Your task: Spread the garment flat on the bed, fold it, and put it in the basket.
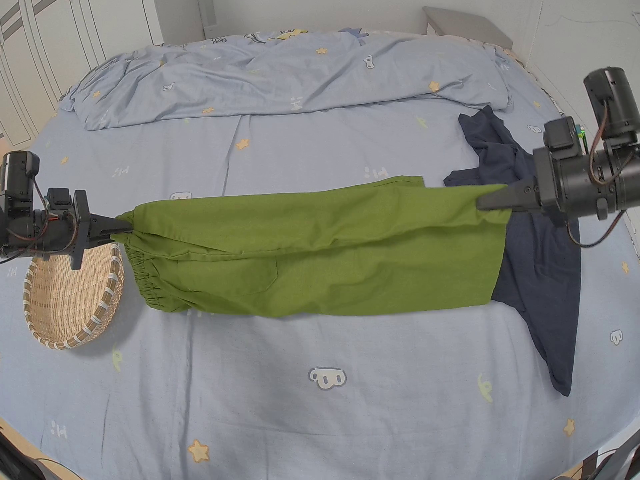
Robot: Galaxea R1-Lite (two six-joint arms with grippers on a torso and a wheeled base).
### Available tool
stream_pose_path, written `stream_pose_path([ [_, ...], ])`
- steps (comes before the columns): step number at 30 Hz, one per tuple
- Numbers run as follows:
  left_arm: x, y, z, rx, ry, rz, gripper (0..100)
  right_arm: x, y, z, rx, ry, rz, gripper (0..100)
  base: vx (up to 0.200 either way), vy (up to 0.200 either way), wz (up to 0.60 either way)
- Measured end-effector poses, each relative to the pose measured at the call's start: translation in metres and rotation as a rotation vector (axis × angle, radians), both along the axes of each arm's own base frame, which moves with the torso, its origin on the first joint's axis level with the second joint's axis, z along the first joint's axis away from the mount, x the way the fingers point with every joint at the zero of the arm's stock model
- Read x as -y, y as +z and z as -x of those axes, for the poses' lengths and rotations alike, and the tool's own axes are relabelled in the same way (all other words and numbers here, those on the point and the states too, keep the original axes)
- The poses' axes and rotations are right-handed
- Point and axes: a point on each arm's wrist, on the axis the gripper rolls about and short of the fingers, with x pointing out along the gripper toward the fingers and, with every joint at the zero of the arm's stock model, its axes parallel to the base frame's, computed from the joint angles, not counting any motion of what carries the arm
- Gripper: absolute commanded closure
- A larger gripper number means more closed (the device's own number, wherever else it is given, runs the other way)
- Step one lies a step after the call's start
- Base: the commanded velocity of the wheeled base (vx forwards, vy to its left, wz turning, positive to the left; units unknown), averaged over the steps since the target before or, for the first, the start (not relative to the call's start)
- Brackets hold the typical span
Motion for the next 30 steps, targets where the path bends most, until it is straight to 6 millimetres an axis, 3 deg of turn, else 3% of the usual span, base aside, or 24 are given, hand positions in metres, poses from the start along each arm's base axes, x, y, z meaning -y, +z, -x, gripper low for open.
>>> stream_pose_path([
  [5,-0.007,-0.003,-0.033,-0.003,-0.002,0.004,100,-0.01,0.006,-0.031,0.022,-0.029,0.008,100,0.0,0.0,0.0],
  [11,-0.007,-0.008,-0.057,-0.005,-0.016,0.006,100,-0.016,0.006,-0.061,0.058,-0.076,0.017,100,0.0,0.0,0.0],
  [19,-0.002,-0.01,-0.072,0.004,-0.036,0.003,100,-0.012,0.004,-0.093,0.167,-0.161,0.01,100,0.0,0.0,0.0],
  [30,-0.001,-0.003,-0.076,0.036,-0.042,-0.009,100,-0.016,-0.017,-0.127,0.254,-0.225,0.01,100,0.0,0.0,0.0],
])
